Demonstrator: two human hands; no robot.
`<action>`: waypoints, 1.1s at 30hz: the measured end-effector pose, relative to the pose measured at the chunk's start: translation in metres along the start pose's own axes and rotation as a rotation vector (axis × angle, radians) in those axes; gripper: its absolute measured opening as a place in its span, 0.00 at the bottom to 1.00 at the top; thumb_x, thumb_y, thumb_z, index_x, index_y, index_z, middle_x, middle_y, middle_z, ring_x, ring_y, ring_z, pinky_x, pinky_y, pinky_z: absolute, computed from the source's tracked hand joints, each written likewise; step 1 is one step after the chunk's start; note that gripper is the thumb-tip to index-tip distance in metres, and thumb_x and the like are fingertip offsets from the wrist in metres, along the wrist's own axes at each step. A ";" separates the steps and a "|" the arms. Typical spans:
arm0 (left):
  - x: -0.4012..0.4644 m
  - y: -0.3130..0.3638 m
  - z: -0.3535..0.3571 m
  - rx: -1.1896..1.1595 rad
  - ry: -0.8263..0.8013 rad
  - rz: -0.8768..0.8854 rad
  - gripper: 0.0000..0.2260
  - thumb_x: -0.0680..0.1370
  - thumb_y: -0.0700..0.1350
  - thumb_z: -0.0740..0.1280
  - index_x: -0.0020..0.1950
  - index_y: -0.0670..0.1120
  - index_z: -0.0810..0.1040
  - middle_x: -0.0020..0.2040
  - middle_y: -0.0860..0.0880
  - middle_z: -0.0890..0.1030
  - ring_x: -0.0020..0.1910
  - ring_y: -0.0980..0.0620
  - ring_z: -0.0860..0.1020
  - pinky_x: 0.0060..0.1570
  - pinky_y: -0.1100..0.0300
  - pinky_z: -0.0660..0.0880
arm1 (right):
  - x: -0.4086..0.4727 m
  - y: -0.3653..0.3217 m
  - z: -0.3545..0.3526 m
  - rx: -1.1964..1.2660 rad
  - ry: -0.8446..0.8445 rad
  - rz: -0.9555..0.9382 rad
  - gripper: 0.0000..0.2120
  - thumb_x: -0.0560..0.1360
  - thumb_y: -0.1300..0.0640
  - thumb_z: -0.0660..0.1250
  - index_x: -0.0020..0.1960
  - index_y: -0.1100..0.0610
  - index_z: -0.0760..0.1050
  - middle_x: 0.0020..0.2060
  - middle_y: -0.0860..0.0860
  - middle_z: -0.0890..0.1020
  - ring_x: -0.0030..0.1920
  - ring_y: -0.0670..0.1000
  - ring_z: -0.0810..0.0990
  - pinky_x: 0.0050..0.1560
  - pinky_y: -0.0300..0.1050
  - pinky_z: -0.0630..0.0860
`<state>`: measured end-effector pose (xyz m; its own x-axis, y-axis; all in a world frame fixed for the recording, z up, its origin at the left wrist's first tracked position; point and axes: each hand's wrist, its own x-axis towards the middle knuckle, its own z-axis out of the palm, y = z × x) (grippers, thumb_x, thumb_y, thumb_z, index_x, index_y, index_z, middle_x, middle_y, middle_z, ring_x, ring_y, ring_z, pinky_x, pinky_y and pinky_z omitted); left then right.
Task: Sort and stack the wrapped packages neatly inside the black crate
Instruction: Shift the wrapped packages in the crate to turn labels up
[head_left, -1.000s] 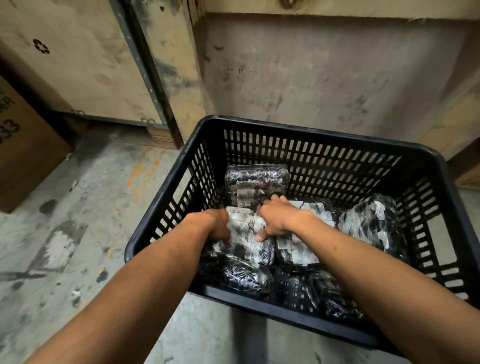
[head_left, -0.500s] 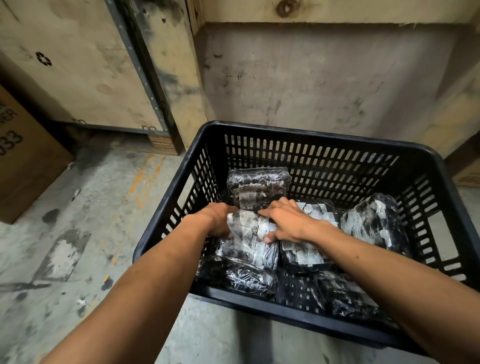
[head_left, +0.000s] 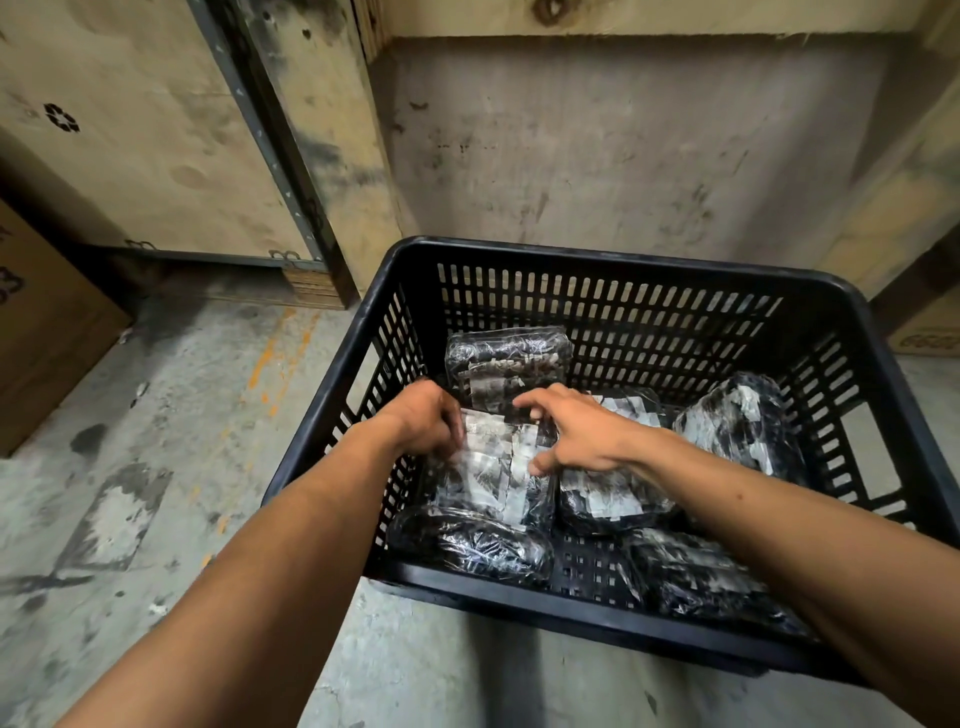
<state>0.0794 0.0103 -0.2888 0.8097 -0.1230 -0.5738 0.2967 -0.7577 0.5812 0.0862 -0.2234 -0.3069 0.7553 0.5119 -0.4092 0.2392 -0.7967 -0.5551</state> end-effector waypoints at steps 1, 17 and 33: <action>-0.002 0.000 -0.002 -0.090 0.007 -0.010 0.07 0.72 0.32 0.75 0.44 0.41 0.80 0.46 0.42 0.85 0.43 0.49 0.85 0.41 0.59 0.84 | -0.001 -0.001 -0.001 0.026 -0.010 0.014 0.40 0.73 0.47 0.76 0.80 0.50 0.61 0.68 0.53 0.70 0.67 0.51 0.69 0.70 0.50 0.66; -0.021 0.009 -0.009 -0.355 0.078 -0.054 0.06 0.73 0.43 0.77 0.38 0.46 0.82 0.45 0.56 0.82 0.51 0.55 0.78 0.64 0.53 0.66 | -0.030 -0.018 0.001 0.701 0.079 0.332 0.19 0.70 0.43 0.78 0.60 0.43 0.83 0.72 0.53 0.75 0.41 0.45 0.83 0.37 0.38 0.80; -0.050 0.030 -0.029 -0.670 0.187 -0.012 0.09 0.70 0.44 0.80 0.40 0.42 0.83 0.43 0.44 0.87 0.36 0.48 0.87 0.35 0.50 0.84 | -0.072 -0.042 -0.021 0.671 0.351 0.138 0.27 0.60 0.39 0.81 0.59 0.39 0.83 0.70 0.48 0.78 0.54 0.42 0.81 0.57 0.40 0.74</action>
<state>0.0627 0.0119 -0.2264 0.8604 0.0413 -0.5080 0.5058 -0.1916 0.8411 0.0348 -0.2332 -0.2390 0.9276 0.2009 -0.3150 -0.2080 -0.4228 -0.8820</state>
